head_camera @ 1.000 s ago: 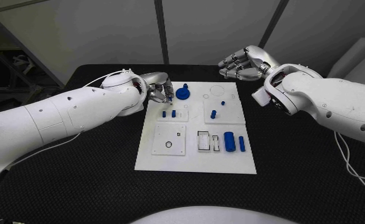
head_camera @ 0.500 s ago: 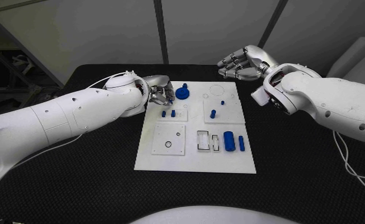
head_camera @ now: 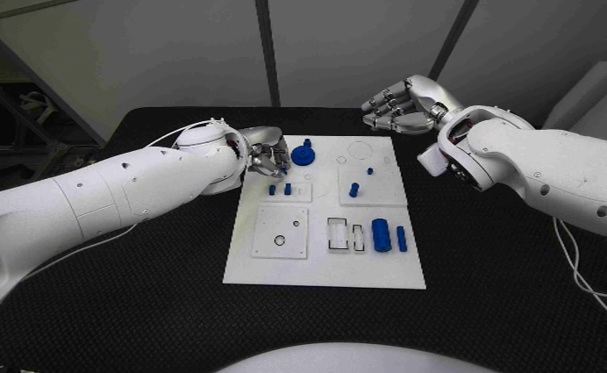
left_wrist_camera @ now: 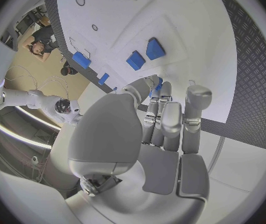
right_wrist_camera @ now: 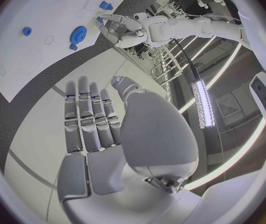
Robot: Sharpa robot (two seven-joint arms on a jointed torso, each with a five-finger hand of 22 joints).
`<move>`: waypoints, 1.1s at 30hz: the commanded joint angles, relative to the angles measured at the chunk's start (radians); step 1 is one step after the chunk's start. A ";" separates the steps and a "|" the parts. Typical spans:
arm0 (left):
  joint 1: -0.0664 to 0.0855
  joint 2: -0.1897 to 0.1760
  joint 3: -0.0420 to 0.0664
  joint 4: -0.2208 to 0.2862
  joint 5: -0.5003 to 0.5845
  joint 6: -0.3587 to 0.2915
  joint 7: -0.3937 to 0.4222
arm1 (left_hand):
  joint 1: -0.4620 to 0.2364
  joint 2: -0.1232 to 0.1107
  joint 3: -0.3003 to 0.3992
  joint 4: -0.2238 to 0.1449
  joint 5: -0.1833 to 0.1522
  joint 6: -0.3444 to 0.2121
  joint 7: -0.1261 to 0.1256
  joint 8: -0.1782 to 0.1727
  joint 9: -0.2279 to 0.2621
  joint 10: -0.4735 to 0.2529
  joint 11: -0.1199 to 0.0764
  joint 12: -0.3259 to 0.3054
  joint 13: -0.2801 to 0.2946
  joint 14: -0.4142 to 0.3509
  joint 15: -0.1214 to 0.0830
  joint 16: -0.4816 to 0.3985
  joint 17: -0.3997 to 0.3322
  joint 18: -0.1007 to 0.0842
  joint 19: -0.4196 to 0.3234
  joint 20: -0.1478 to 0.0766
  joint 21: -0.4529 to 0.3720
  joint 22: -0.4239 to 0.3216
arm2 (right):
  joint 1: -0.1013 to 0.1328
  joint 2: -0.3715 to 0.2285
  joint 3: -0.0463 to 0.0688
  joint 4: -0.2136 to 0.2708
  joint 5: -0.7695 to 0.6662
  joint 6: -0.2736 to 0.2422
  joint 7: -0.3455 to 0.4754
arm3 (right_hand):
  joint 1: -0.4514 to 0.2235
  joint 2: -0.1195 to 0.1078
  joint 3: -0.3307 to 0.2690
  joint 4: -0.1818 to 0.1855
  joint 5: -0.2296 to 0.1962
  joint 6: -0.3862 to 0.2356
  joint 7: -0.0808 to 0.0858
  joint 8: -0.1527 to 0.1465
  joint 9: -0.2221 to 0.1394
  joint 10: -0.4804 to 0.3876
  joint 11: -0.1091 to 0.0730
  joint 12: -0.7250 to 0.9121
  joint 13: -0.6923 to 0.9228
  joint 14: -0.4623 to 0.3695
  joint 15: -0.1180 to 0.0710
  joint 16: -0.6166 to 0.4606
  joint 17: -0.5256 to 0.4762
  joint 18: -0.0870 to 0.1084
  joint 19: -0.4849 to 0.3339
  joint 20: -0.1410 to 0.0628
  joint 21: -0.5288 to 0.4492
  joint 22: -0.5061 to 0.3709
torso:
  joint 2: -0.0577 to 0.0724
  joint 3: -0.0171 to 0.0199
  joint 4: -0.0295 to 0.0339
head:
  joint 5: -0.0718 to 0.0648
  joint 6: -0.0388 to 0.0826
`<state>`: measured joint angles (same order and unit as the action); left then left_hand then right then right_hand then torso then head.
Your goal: Assemble the parts on the task board
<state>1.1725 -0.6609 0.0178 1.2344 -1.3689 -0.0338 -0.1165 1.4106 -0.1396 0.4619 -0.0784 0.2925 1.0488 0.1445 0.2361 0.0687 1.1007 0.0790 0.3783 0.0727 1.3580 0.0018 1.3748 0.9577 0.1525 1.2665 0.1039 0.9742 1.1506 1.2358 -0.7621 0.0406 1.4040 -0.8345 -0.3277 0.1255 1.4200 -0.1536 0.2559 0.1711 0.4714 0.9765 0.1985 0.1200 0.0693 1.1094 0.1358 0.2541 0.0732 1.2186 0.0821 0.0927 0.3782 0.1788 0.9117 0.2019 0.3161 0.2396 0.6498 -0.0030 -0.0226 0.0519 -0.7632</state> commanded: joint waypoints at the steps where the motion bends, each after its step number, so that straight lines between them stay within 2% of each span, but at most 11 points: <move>1: 0.000 0.002 0.000 -0.002 0.002 0.020 -0.006 | -0.005 -0.002 0.007 0.000 -0.004 0.006 -0.001 -0.003 0.001 0.007 -0.002 -0.005 0.001 0.007 0.000 0.006 -0.002 -0.015 0.001 0.000 -0.002 -0.001 | 0.002 0.001 0.001 0.001 -0.001 0.005 0.006 | 0.002 0.002 0.004 -0.001 0.003 -0.001 0.006 -0.002 0.001 -0.005 -0.001 -0.006 -0.002 0.000 0.005 -0.005 -0.001 0.003 0.002 0.004 -0.003 -0.002 | 0.000 0.0000 0.0002 | 0.000 -0.001; 7: 0.000 0.007 0.000 -0.004 0.002 0.022 0.002 | -0.012 -0.007 0.006 0.001 -0.004 0.001 0.000 -0.011 0.000 0.003 -0.001 -0.013 0.000 0.005 0.002 0.006 -0.006 -0.014 -0.006 0.001 -0.009 -0.003 | 0.002 0.001 0.001 0.001 -0.001 0.005 0.006 | 0.002 0.002 0.004 -0.001 0.003 -0.001 0.006 -0.002 0.001 -0.005 -0.001 -0.006 -0.002 0.000 0.005 -0.005 -0.001 0.003 0.002 0.004 -0.003 -0.002 | 0.000 0.0000 0.0003 | -0.001 0.000; 10: 0.000 0.009 -0.001 -0.007 0.002 0.020 0.003 | -0.025 -0.015 0.009 0.004 -0.004 -0.032 0.003 -0.038 -0.005 -0.015 0.005 -0.031 -0.005 -0.004 0.007 0.001 -0.023 -0.012 -0.014 0.004 -0.017 -0.005 | 0.002 0.001 0.001 0.002 -0.001 0.005 0.005 | 0.002 0.002 0.004 -0.001 0.003 -0.001 0.006 -0.002 0.001 -0.005 -0.001 -0.006 -0.002 0.000 0.005 -0.005 -0.001 0.003 0.002 0.004 -0.003 -0.002 | 0.000 0.0004 -0.0004 | -0.002 0.001; 21: 0.000 0.013 -0.001 -0.015 0.002 0.019 -0.002 | -0.038 -0.026 0.014 0.007 -0.004 -0.057 0.009 -0.064 -0.005 -0.036 0.013 -0.056 -0.007 -0.016 0.014 -0.004 -0.046 -0.009 -0.028 0.010 -0.035 -0.010 | 0.002 -0.001 0.001 0.001 -0.001 0.006 0.004 | -0.001 0.002 0.006 -0.001 0.008 -0.001 0.006 -0.001 0.001 -0.005 -0.001 -0.006 -0.003 0.001 0.005 -0.007 -0.002 0.003 0.003 0.005 -0.006 -0.003 | -0.001 -0.0001 0.0005 | -0.005 0.001; 24: 0.000 0.013 -0.001 -0.016 0.002 0.020 -0.005 | -0.044 -0.033 0.016 0.008 -0.004 -0.093 0.006 -0.089 -0.006 -0.042 0.013 -0.066 -0.006 -0.022 0.015 -0.006 -0.056 -0.006 -0.034 0.012 -0.043 -0.012 | 0.002 -0.001 0.001 0.001 -0.003 0.008 0.001 | -0.001 0.002 0.006 -0.001 0.008 -0.002 0.006 -0.002 0.001 -0.006 -0.001 -0.006 -0.003 0.001 0.005 -0.007 -0.002 0.003 0.003 0.005 -0.006 -0.003 | 0.000 -0.0002 0.0006 | -0.005 0.002; 33: 0.000 0.009 -0.001 -0.015 0.002 0.019 -0.012 | -0.052 -0.041 0.017 0.010 -0.004 -0.120 0.000 -0.109 -0.005 -0.047 0.015 -0.076 -0.006 -0.028 0.016 -0.008 -0.070 -0.004 -0.040 0.013 -0.053 -0.015 | 0.002 -0.002 0.001 -0.001 -0.013 0.018 -0.012 | -0.003 -0.002 0.006 -0.002 0.008 -0.005 0.007 -0.003 0.000 -0.009 0.001 -0.009 -0.004 -0.003 0.007 -0.011 -0.003 0.002 0.002 0.006 -0.009 -0.005 | 0.000 0.0002 0.0009 | -0.005 0.001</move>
<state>1.1717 -0.6508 0.0167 1.2184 -1.3682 -0.0200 -0.1204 1.3672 -0.1829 0.4716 -0.0687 0.2929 0.9360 0.1429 0.1327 0.0635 1.0597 0.0951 0.3057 0.0676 1.3366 0.0161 1.3708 0.8886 0.1528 1.2323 0.1164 0.9274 1.1369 1.2358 -0.7638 0.0406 1.4030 -0.8388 -0.3218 0.1189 1.4200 -0.1536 0.2559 0.1711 0.4757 0.9730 0.2020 0.1200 0.0693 1.1093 0.1360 0.2500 0.0705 1.2186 0.0821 0.0856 0.3765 0.1787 0.9117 0.2019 0.3117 0.2365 0.6494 -0.0028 -0.0220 0.0463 -0.7620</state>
